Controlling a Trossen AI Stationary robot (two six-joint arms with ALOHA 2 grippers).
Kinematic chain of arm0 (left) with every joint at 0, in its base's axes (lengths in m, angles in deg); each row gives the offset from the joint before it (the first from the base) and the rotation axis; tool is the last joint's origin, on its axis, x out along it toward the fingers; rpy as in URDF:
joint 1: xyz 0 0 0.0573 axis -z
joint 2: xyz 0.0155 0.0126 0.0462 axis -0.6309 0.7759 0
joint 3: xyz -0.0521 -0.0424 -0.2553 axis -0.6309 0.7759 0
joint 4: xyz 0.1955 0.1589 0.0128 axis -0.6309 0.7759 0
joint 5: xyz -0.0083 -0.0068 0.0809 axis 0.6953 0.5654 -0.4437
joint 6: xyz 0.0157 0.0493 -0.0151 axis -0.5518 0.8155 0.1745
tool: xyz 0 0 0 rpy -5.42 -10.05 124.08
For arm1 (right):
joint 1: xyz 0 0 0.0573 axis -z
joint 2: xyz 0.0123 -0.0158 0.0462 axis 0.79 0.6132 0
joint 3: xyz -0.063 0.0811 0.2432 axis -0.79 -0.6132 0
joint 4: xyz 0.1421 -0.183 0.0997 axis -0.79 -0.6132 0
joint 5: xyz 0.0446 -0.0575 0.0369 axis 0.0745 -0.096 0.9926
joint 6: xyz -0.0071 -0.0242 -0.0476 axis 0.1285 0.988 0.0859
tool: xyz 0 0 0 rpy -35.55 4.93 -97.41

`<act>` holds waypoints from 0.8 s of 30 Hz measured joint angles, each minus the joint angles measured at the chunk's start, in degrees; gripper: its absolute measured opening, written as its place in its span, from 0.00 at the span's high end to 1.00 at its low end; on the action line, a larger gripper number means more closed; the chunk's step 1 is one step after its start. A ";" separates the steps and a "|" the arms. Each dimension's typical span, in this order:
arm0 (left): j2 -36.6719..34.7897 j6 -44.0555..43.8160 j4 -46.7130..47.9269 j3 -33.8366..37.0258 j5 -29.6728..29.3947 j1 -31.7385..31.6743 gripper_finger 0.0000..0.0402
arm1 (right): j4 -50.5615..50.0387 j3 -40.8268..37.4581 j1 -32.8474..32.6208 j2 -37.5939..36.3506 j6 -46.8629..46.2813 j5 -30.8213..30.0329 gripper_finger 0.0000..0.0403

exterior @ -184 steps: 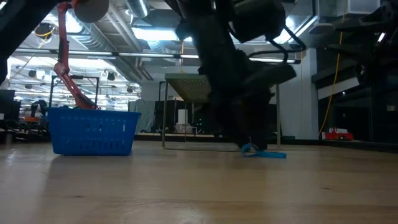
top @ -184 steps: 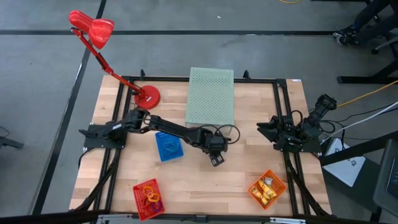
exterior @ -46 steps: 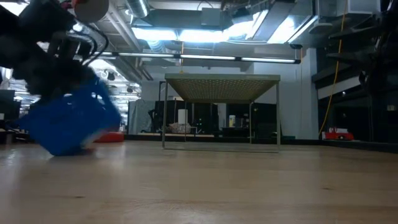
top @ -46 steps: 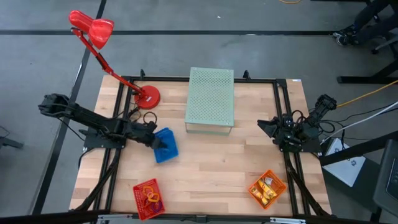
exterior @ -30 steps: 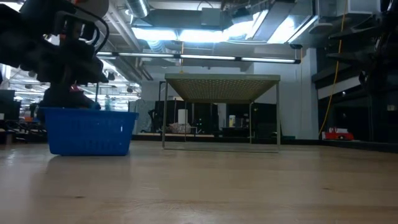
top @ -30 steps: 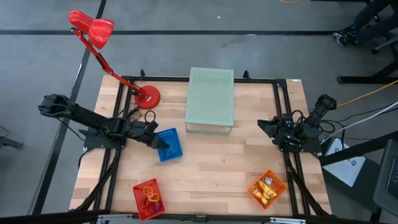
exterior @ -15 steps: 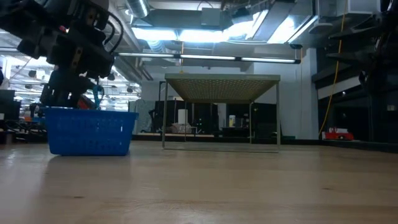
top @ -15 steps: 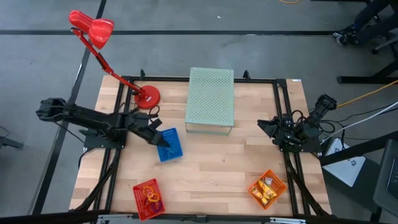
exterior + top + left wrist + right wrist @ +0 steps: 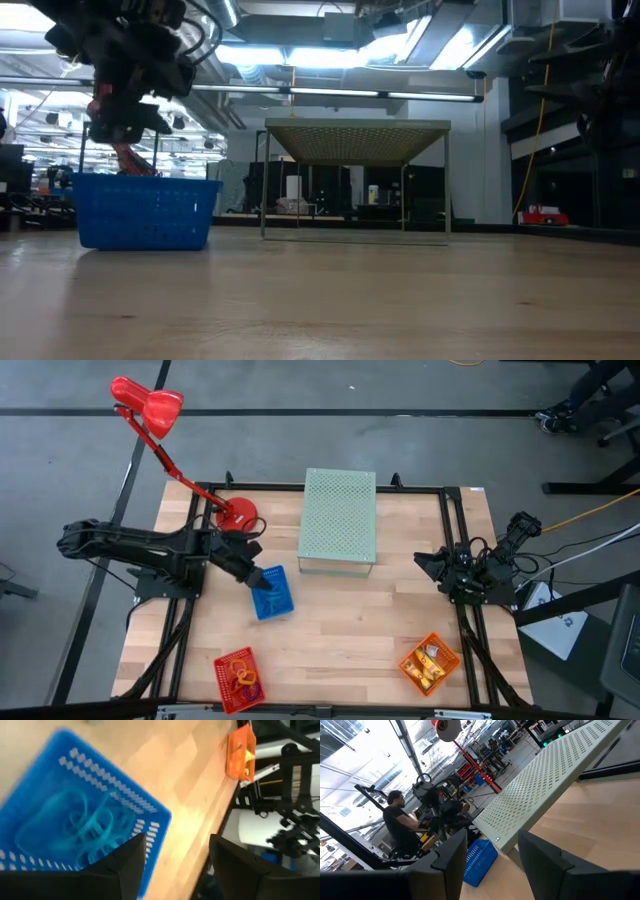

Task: Pick & Place Office Desk Supplies
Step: Return to Home Position

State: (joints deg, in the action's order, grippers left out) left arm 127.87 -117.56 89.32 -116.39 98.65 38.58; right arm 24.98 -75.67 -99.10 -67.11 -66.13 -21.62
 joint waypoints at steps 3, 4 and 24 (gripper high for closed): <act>0.00 3.06 -2.05 -0.07 -3.17 0.43 0.46 | 0.00 -0.02 -0.01 0.00 0.14 0.01 0.56; 0.00 4.42 -3.54 -0.07 -4.64 0.61 0.46 | 0.00 0.00 -0.01 0.00 0.24 0.00 0.56; -4.12 30.10 -45.10 -0.12 -4.43 3.74 0.46 | 29.49 0.04 -0.07 0.00 38.64 50.61 0.56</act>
State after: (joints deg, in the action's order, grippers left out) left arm 123.75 -87.46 44.22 -116.50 94.22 42.32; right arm 54.48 -75.62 -99.16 -67.11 -27.49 29.00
